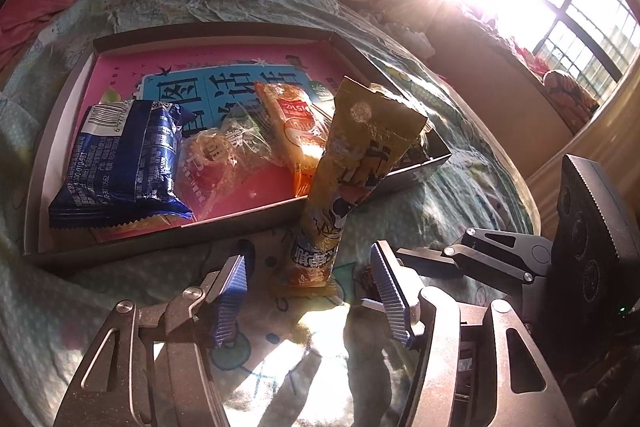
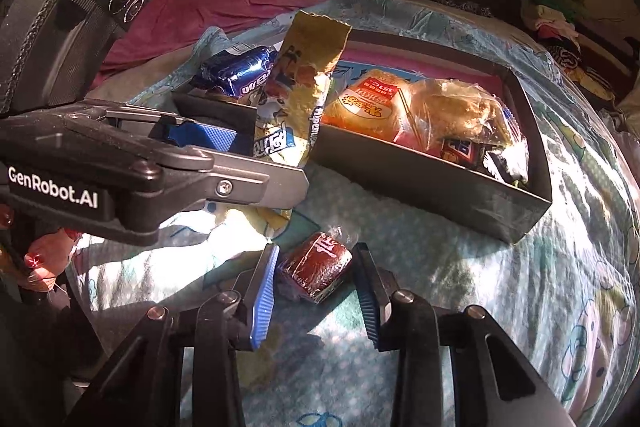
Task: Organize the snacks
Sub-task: 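Grasp the yellow stick snack with the left tool while the right tool grasps the red packet, then carry the stick snack over the tray with the left tool while the right tool carries the red packet, then open the left tool to drop the stick snack in the tray while the right tool releases the red packet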
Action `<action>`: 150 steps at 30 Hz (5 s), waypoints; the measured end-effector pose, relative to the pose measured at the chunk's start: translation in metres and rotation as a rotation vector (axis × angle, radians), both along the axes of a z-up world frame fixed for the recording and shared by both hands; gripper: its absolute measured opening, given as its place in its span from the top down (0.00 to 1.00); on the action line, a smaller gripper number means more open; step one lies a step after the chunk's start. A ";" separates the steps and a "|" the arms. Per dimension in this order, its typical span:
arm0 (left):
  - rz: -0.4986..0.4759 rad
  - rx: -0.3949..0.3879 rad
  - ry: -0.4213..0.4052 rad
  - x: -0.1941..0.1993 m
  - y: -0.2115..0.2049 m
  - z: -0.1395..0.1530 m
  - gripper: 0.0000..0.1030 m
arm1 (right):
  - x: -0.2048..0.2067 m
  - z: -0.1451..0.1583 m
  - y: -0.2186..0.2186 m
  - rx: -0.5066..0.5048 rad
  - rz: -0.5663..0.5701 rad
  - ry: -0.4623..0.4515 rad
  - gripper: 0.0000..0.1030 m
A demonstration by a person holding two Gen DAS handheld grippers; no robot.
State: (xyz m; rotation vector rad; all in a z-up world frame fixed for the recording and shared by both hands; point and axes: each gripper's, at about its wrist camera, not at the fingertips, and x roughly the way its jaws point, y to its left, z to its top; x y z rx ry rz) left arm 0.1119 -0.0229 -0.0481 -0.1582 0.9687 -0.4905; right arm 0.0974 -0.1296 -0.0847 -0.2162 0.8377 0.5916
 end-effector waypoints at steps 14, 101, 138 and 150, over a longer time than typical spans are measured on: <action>-0.012 -0.001 0.032 0.007 -0.013 -0.008 0.75 | 0.003 0.016 -0.036 0.100 -0.124 0.022 0.64; 0.112 0.015 -0.061 0.031 0.030 0.027 0.75 | 0.064 0.037 0.002 0.073 -0.268 -0.073 0.64; 0.075 0.048 -0.085 0.022 0.019 0.033 0.38 | 0.039 0.053 -0.020 0.131 -0.309 -0.083 0.51; 0.098 0.031 -0.115 0.011 0.022 0.046 0.26 | 0.032 0.064 -0.031 0.138 -0.344 -0.113 0.41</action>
